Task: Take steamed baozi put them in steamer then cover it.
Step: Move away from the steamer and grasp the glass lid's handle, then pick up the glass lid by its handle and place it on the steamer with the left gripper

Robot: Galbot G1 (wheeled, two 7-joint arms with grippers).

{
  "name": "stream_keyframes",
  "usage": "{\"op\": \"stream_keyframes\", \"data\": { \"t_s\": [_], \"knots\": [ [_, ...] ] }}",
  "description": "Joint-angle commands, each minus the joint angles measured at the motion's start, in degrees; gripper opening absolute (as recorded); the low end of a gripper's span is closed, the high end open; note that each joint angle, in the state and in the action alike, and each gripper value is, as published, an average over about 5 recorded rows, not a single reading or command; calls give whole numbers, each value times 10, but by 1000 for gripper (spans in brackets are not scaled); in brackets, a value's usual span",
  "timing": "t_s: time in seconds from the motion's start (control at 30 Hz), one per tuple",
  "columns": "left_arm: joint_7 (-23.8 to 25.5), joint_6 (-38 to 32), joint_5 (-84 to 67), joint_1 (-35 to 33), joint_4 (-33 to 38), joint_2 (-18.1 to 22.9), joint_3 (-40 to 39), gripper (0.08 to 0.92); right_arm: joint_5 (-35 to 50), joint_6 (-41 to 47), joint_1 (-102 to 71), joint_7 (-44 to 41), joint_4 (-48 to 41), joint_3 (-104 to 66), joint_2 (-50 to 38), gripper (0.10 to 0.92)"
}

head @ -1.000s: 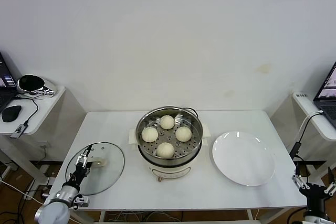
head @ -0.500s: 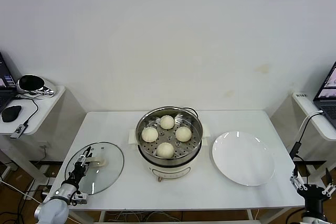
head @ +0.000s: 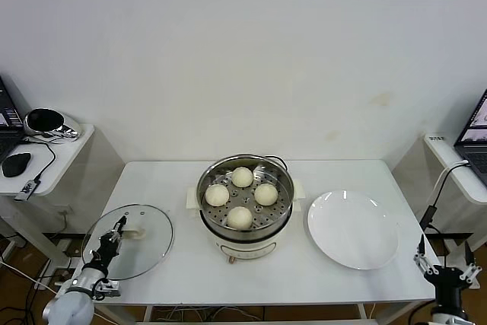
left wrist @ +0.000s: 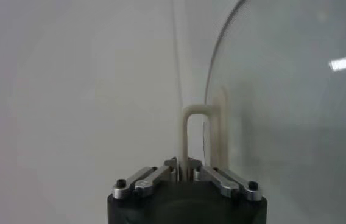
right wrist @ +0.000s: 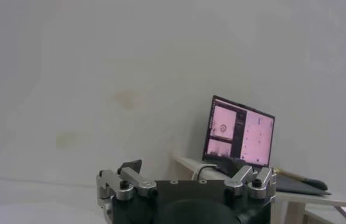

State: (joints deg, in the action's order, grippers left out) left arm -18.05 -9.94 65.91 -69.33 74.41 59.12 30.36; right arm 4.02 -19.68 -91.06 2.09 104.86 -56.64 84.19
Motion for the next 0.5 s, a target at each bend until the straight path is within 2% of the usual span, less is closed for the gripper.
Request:
{"op": "stream_keyframes", "data": {
  "t_s": [0.03, 0.3, 0.5],
  "knots": [
    [4, 8, -76, -70, 137, -26, 37, 143, -8, -3, -3, 1, 9, 16, 2, 823],
    [69, 46, -210, -166, 277, -102, 125, 143, -10, -3, -12, 0, 27, 29, 3, 823],
    [123, 91, -292, -175, 341, -145, 151, 143, 8, 12, -18, -3, 40, 44, 3, 823]
  ]
}}
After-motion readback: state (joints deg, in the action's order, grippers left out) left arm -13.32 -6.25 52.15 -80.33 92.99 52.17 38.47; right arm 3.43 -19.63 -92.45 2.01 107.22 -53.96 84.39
